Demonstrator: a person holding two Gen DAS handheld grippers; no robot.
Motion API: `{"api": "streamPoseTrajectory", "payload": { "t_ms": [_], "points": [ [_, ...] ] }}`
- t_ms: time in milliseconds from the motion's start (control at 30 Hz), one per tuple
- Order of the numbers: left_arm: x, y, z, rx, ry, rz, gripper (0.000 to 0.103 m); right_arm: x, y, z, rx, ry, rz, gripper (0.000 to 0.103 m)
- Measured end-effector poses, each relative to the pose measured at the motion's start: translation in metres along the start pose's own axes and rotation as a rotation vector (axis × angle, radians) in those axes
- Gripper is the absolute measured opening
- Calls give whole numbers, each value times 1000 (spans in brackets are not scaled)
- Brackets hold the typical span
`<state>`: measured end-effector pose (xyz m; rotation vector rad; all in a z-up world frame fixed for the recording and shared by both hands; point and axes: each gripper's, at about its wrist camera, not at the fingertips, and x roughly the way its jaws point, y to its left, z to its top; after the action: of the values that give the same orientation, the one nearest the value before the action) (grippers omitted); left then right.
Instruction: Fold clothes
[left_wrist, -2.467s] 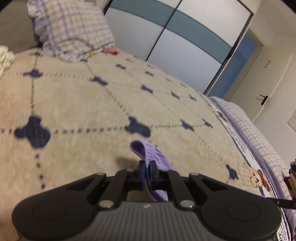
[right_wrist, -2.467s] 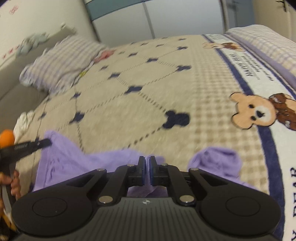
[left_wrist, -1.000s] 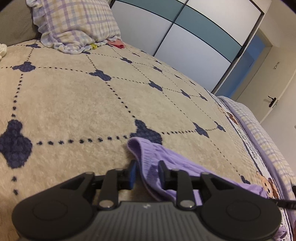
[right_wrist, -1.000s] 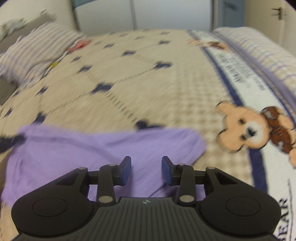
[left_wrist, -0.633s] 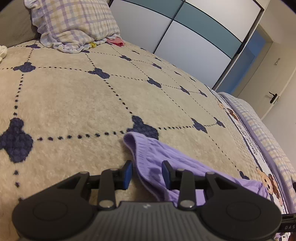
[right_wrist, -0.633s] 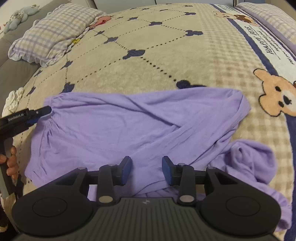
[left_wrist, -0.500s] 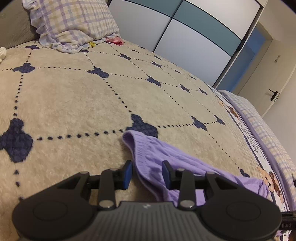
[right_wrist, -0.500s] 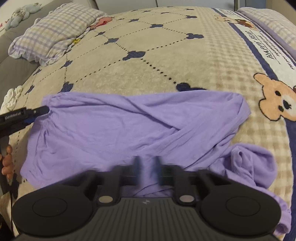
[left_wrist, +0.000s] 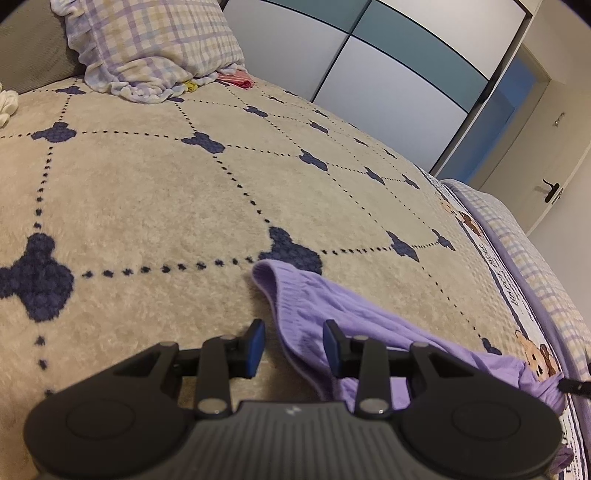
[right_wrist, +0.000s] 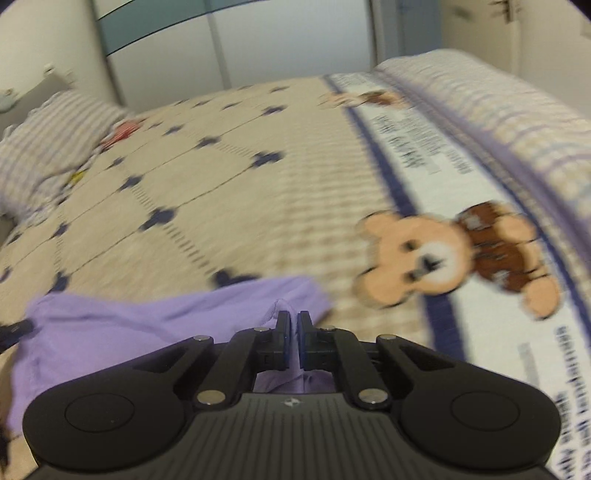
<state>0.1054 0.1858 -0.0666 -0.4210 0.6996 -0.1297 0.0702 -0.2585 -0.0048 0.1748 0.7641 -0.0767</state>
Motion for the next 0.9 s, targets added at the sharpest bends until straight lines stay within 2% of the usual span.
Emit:
{"api": "streamPoseTrajectory", "payload": {
  "t_ms": [233,433,533,600,667,700,767,900],
  "points": [
    [2,1,-1,1,-13,-1,35,-3,-36,13,-26,-98,-220,5],
    [5,4,-2,-5,-26,-16,35,10,-62,15,-45,-134,-379,5],
    [6,8,-1,-21,-33,-30,35,21,-65,10,-32,-106,-385,7],
    [8,11,0,-34,-39,-45,35,26,-58,6,-38,-83,-366,14],
    [9,16,0,-54,-48,-64,35,28,-48,4,-58,-76,-331,32],
    [10,18,0,-65,-52,-74,35,28,-41,3,-72,-80,-315,34],
    [12,24,0,-87,-60,-95,35,26,-27,1,-104,-87,-285,35],
    [17,33,2,-131,-72,-131,34,24,4,-5,-158,-84,-163,35]
  ]
}}
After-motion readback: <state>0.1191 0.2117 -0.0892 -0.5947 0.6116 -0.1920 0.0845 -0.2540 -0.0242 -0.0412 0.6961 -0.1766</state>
